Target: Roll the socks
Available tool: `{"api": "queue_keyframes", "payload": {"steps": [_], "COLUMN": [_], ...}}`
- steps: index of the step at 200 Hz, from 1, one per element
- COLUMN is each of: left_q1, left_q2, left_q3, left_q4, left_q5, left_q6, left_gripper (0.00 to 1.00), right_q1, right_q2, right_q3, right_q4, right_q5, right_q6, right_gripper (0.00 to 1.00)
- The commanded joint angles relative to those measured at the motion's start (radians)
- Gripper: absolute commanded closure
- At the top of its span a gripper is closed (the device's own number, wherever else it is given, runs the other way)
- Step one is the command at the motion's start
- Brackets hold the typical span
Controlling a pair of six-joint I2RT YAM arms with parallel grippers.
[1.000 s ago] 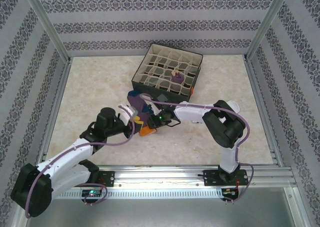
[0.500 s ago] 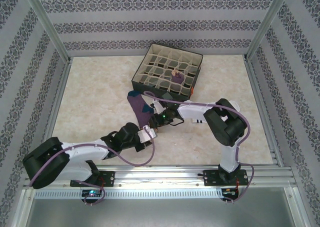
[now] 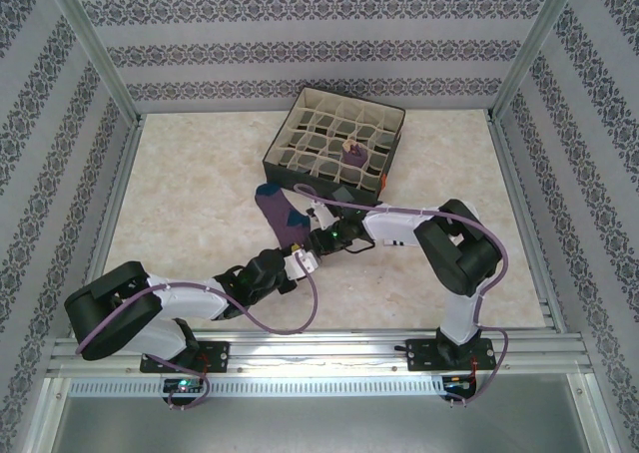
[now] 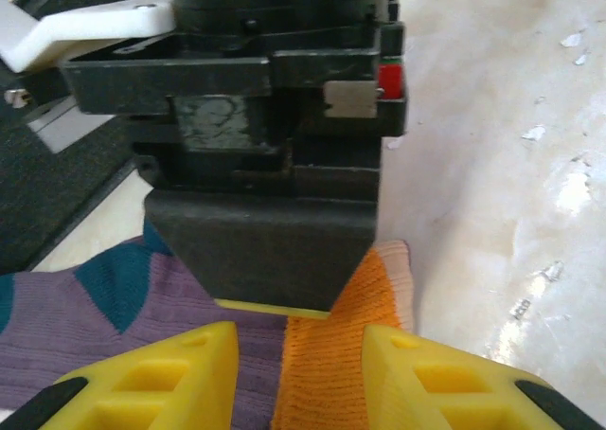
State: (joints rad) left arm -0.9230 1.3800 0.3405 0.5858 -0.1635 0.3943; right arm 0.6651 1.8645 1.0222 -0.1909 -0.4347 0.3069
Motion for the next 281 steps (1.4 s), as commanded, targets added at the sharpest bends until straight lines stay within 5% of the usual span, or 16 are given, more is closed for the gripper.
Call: {"api": "queue_keyframes", "payload": {"steps": [1, 116, 188, 203, 233, 281], "left_q1": [-0.016, -0.119, -0.119, -0.119, -0.118, -0.081], "left_q2": [0.024, -0.005, 0.232, 0.247, 0.192, 0.045], "left_q3": [0.017, 0.052, 0.111, 0.109, 0.109, 0.119], "left_q4": [0.020, -0.137, -0.039, -0.015, -0.061, -0.272], "left_q5": [-0.007, 0.044, 0.005, 0.000, 0.020, 0.239], "left_q6": [0.022, 0.130, 0.099, 0.086, 0.076, -0.051], "left_gripper": [0.61, 0.61, 0.56, 0.64, 1.00, 1.00], "right_q1": [-0.040, -0.068, -0.068, -0.067, -0.068, -0.108], "right_q2": [0.012, -0.054, -0.108, -0.115, -0.142, -0.263], "right_q3": [-0.073, -0.164, -0.217, -0.224, -0.227, -0.243], "right_q4": [-0.236, -0.235, -0.241, -0.241, -0.254, -0.185], "right_q5": [0.123, 0.125, 0.097, 0.080, 0.052, -0.061], "right_q6": [-0.010, 0.008, 0.015, 0.018, 0.021, 0.038], "right_gripper": [0.60, 0.67, 0.77, 0.78, 0.77, 0.56]}}
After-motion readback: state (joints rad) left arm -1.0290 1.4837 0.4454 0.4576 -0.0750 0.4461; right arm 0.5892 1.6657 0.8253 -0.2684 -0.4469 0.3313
